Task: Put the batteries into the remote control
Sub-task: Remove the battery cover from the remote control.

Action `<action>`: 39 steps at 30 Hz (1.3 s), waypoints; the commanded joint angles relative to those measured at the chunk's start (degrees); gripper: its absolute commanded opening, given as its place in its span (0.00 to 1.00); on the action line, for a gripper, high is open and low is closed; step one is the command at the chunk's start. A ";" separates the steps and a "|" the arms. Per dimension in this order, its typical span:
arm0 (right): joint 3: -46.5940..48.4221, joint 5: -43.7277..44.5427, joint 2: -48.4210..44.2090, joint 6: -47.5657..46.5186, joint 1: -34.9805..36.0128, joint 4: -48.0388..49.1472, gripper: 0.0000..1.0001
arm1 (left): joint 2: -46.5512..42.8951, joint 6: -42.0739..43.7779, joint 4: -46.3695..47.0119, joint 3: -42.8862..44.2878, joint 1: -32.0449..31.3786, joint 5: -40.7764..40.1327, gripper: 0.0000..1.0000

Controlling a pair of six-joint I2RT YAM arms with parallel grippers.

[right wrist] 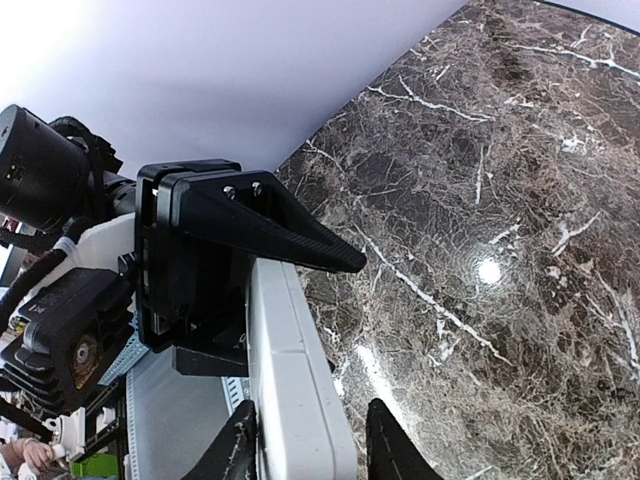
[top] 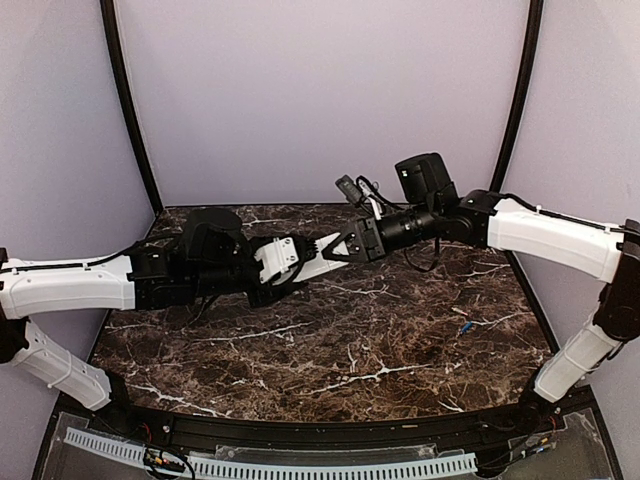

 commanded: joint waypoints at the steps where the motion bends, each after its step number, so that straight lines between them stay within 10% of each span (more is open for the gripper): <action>1: -0.11 3.54 -0.36 -1.20 -0.50 -1.63 0.31 | -0.71 -0.65 0.06 1.20 -0.21 -0.25 0.00; 17: 6.71 -2.62 -2.29 -8.65 -1.60 -12.34 0.54 | 0.26 -0.46 -3.55 0.63 -0.16 -1.53 0.00; 39: 6.30 2.76 -1.69 -6.42 -1.79 -16.55 0.34 | 1.88 -0.72 -3.39 1.34 -0.17 -0.62 0.00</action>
